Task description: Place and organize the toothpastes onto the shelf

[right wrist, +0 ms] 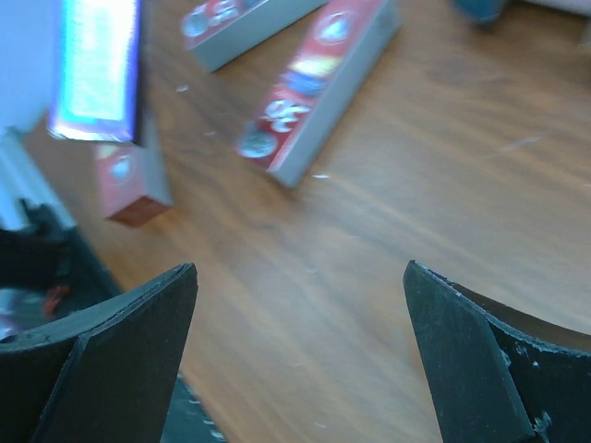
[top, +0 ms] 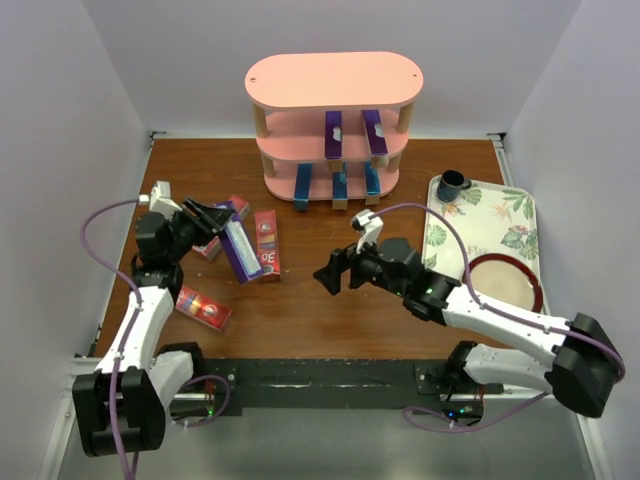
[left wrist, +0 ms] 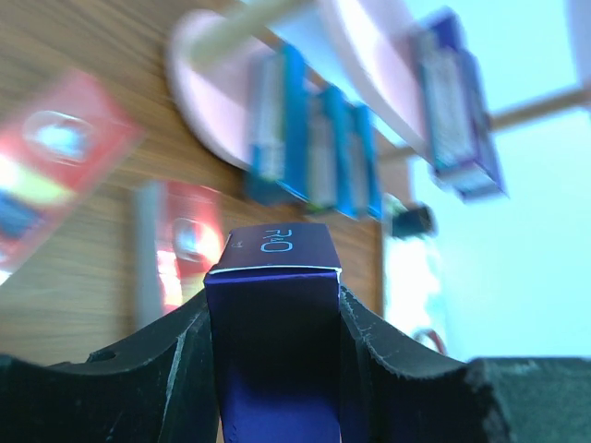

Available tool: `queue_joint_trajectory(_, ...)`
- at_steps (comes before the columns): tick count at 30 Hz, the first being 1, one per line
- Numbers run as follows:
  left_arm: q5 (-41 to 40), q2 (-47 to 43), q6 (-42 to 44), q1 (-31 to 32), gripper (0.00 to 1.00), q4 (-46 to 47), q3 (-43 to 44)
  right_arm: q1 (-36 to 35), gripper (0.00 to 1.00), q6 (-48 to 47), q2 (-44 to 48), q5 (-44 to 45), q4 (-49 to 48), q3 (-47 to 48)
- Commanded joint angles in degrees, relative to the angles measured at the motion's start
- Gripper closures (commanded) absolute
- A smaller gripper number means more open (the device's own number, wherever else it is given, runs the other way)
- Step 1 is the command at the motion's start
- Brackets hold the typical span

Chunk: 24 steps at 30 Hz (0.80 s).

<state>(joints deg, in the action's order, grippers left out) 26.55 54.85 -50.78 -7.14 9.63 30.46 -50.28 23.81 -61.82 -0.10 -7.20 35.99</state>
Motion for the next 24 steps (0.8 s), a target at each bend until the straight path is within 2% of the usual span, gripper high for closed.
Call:
queue_joint_trajectory(1,5.1,-1.4,-10.4,4.8,0.9,20.4,-3.8,-2.5,0.02,11.5,-4.9,-3.7,-13.3,0.7)
queue_joint_trajectory(7,3.5,-2.6,-21.0,8.3,0.9,37.2,-9.5,-2.7,0.02,19.5,-8.3,-7.6,-25.5,-1.1)
queue_joint_trajectory(12,0.5,-2.3,-26.2,11.9,0.89,45.2,-11.5,-2.7,0.02,22.5,-12.1,-11.6,-31.0,0.2)
queue_joint_trajectory(15,-1.2,-1.9,-28.6,14.0,0.9,49.3,-12.4,-2.7,0.02,24.6,-14.3,-12.9,-34.1,0.7)
queue_joint_trajectory(24,-5.3,-0.5,-29.4,18.1,0.9,53.0,-13.3,-3.1,0.02,26.7,-18.2,-18.1,-39.0,3.3)
